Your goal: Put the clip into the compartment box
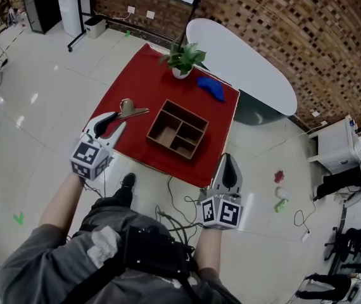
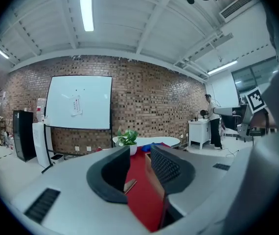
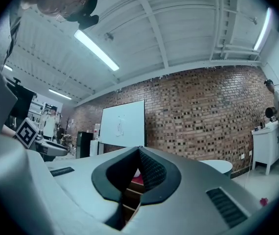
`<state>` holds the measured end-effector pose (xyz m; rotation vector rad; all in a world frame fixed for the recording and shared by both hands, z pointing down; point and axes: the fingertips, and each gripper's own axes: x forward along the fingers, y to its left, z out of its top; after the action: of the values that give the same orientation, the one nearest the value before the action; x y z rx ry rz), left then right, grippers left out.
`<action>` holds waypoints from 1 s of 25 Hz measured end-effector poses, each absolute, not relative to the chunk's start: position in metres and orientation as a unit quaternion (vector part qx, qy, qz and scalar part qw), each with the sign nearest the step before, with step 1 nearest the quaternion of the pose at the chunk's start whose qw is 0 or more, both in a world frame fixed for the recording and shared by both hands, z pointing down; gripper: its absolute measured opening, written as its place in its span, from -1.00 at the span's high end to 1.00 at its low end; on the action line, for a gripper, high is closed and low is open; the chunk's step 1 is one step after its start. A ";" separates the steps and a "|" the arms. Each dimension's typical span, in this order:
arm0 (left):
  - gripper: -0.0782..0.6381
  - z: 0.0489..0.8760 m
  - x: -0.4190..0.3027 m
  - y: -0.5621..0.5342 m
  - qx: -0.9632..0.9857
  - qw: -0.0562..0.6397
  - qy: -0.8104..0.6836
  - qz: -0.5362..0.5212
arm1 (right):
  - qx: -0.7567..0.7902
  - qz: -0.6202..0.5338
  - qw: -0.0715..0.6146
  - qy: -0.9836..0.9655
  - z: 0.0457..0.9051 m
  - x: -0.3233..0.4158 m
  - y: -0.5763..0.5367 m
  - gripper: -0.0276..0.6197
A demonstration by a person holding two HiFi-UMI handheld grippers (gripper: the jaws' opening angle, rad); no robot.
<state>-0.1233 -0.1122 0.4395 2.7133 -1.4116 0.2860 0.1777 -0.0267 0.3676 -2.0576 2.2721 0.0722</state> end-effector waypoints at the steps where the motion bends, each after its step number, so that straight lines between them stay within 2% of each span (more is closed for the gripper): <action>1: 0.30 0.447 -0.128 -0.127 0.883 0.039 -0.457 0.100 | -0.673 0.024 0.036 0.739 0.368 0.175 -0.040 0.85; 4: 0.21 0.472 -0.138 -0.170 0.886 0.055 -0.441 0.129 | -0.679 0.023 0.034 0.733 0.368 0.167 -0.082 0.85; 8: -0.02 0.514 -0.144 -0.215 0.891 0.083 -0.407 0.182 | -0.682 0.020 0.031 0.730 0.371 0.153 -0.133 0.85; 11: -0.08 0.543 -0.147 -0.246 0.891 0.109 -0.384 0.215 | -0.687 0.018 0.025 0.726 0.373 0.148 -0.162 0.85; 20: -0.10 0.626 -0.148 -0.319 0.886 0.170 -0.288 0.320 | -0.717 0.015 0.021 0.696 0.385 0.153 -0.243 0.85; 25: -0.10 0.648 -0.136 -0.336 0.886 0.200 -0.186 0.375 | -0.725 0.004 0.015 0.689 0.391 0.157 -0.281 0.85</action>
<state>-0.1362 -0.3362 0.6485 2.4758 -0.5198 1.0495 0.1572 -0.2808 0.3911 -2.2564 2.1432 0.0128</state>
